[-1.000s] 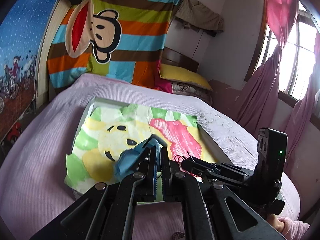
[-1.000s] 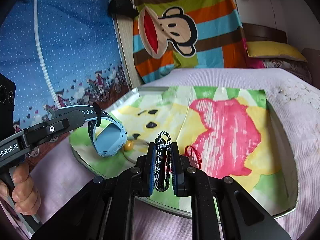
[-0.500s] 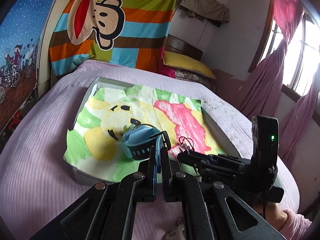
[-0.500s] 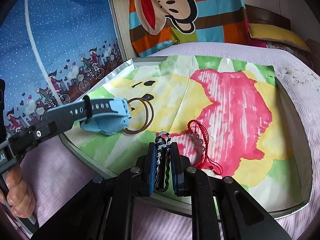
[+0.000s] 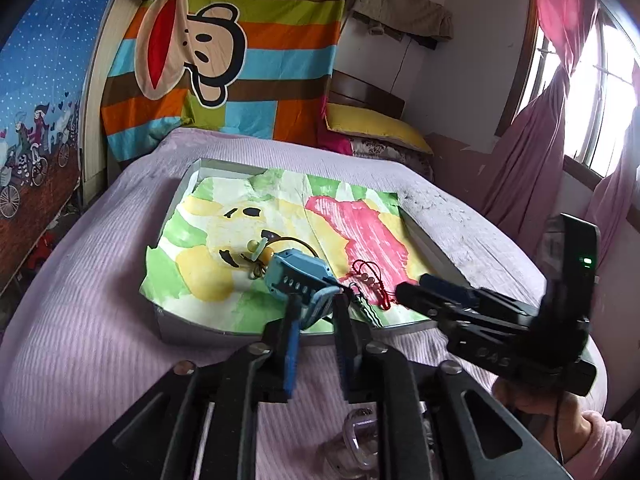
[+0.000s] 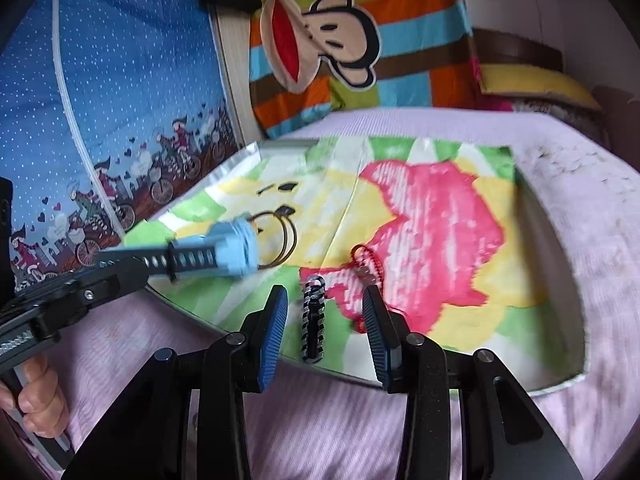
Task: Organize jewelry
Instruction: 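Open both tools to release the braided bracelet and watch into the tray, then withdraw both open tools from the tray toward the remaining jewelry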
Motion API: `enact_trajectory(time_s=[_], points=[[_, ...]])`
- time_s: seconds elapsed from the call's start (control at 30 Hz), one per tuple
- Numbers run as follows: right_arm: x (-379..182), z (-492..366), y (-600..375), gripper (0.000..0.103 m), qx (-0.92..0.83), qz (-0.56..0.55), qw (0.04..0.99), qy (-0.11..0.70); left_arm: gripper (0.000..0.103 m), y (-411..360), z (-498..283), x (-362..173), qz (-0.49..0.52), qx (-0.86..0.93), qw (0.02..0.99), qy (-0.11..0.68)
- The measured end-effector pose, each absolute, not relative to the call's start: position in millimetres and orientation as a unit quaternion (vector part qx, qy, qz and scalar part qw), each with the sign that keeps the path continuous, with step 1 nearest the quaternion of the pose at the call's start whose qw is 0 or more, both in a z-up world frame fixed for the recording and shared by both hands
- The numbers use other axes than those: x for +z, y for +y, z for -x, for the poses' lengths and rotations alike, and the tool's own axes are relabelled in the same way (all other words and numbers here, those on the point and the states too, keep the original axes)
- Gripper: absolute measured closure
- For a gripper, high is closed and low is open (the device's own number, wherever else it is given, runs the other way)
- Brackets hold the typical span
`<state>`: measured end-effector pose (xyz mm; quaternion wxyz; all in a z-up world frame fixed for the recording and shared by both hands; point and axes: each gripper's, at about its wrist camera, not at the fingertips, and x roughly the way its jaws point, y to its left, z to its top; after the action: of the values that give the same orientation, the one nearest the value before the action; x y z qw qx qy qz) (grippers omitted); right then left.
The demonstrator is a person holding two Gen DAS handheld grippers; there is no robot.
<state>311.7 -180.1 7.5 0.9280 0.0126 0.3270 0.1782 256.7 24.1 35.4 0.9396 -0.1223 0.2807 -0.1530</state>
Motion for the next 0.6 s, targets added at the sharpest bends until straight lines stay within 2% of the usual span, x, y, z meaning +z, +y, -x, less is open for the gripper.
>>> enact_trajectory(time_s=[0.13,0.2,0.27,0.37,0.43,0.53,0.6], points=[[22,-289,-192,0.056,0.164,-0.013,0.943,0.290,0.064,25,-243,40,0.123,-0.147,0.946,0.262],[30,-277,-197,0.054,0.161,-0.017,0.949,0.271,0.055,25,-233,44,0.123,-0.142,0.950,0.248],[37,-265,-202,0.046,0.160,-0.020,0.954,0.253,0.050,25,-225,49,0.118,-0.136,0.955,0.236],[47,-246,-208,0.039,0.159,-0.024,0.961,0.225,0.038,25,-209,56,0.101,-0.124,0.964,0.214],[52,-234,-210,0.036,0.157,-0.023,0.965,0.209,0.025,26,-195,60,0.098,-0.115,0.969,0.197],[60,-211,-215,0.028,0.151,-0.026,0.972,0.179,0.017,30,-181,63,0.098,-0.106,0.973,0.181],[64,-197,-218,0.028,0.148,-0.027,0.975,0.164,0.010,30,-170,64,0.093,-0.097,0.976,0.172]])
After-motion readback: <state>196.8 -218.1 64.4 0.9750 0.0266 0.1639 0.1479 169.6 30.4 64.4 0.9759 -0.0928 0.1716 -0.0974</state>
